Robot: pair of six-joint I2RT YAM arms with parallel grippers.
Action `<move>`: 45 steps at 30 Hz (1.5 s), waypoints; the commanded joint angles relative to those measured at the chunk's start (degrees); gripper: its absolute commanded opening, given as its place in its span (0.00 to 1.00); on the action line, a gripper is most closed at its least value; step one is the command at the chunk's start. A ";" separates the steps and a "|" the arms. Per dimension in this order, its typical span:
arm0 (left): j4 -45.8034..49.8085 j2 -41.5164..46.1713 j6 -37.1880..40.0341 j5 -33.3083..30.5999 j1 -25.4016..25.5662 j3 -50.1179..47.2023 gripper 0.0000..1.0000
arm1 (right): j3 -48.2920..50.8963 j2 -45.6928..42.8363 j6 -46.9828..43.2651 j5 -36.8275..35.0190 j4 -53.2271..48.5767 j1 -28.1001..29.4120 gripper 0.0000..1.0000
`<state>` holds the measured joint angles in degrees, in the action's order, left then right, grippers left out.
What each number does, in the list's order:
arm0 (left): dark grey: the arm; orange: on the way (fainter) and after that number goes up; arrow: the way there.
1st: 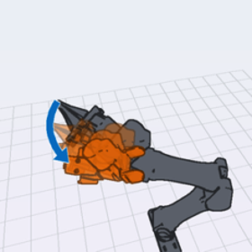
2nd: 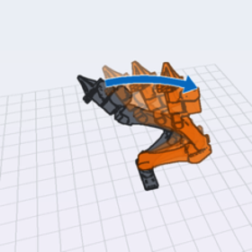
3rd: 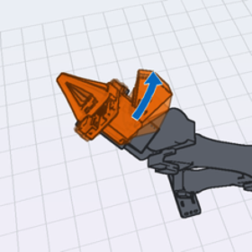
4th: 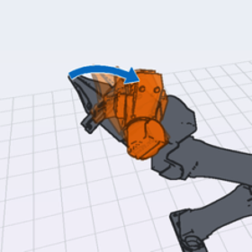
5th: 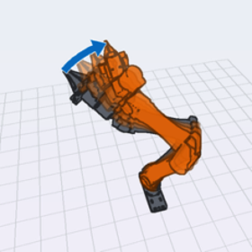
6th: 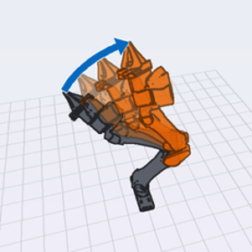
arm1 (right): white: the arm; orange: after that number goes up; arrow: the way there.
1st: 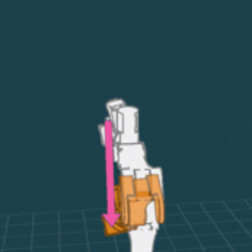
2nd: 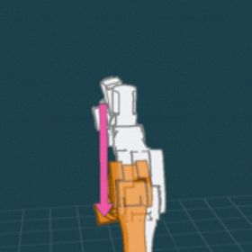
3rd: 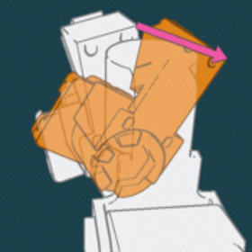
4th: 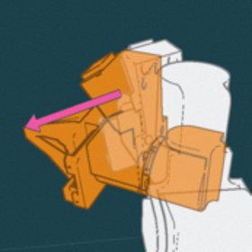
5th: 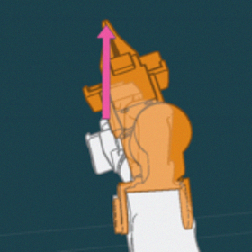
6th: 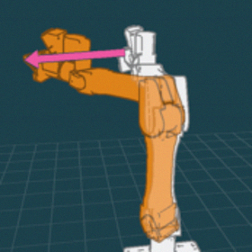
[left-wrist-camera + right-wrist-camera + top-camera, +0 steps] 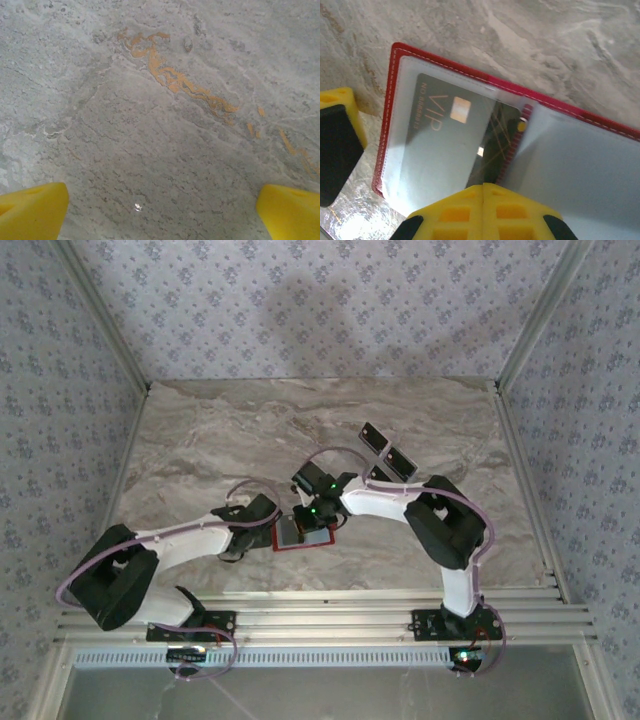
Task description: Put the credit cards into the card holder
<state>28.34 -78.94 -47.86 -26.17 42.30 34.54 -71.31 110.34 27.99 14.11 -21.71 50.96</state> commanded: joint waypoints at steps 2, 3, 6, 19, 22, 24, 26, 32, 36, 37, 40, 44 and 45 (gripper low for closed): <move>-2.50 -2.34 0.48 1.52 0.47 -0.09 1.00 | -2.24 1.82 -1.18 1.40 -2.37 0.63 0.00; -2.58 -2.35 0.40 1.56 0.55 -0.10 1.00 | -2.42 1.93 -1.19 1.73 -2.37 0.63 0.00; -2.81 -2.38 0.38 1.52 0.59 -0.19 1.00 | -3.30 2.43 -1.25 2.79 -2.47 0.63 0.00; -2.32 -1.90 0.30 1.29 0.87 -0.18 1.00 | -2.05 -2.42 -1.29 2.39 -2.01 -0.08 0.00; -2.32 -2.05 0.31 1.20 0.89 -0.14 1.00 | -0.65 -3.41 -1.22 1.70 -2.02 -1.30 0.00; -2.42 -2.18 0.39 1.20 0.90 -0.03 1.00 | 0.07 -3.46 -1.20 1.71 -2.07 -1.97 0.00; -2.49 -2.27 0.34 1.16 0.94 0.08 1.00 | 0.46 -3.12 -1.31 1.97 -1.85 -2.26 0.00; -2.50 -2.69 0.39 1.16 1.03 0.35 1.00 | 0.15 -1.17 -1.46 2.87 -1.31 -1.96 0.00; -2.44 -2.71 0.38 1.11 1.03 0.32 1.00 | 0.01 0.17 -1.54 3.32 -1.09 -1.84 0.00; -2.50 -2.71 0.37 1.10 1.06 0.26 1.00 | 0.03 0.42 -1.55 3.34 -1.10 -1.81 0.00; -2.56 -2.80 0.39 1.09 1.12 0.17 1.00 | 0.05 1.29 -1.71 3.43 -1.14 -1.87 0.00; -2.74 -2.95 0.36 1.11 1.11 0.11 1.00 | -0.34 2.11 -1.67 3.88 -1.29 -1.92 0.00; -2.76 -3.06 0.39 1.05 1.12 0.08 1.00 | -0.66 2.37 -1.75 4.10 -1.49 -1.92 0.00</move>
<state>28.53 -79.31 -47.86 -26.79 42.87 34.81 -71.48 111.59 27.35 17.21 -22.41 48.88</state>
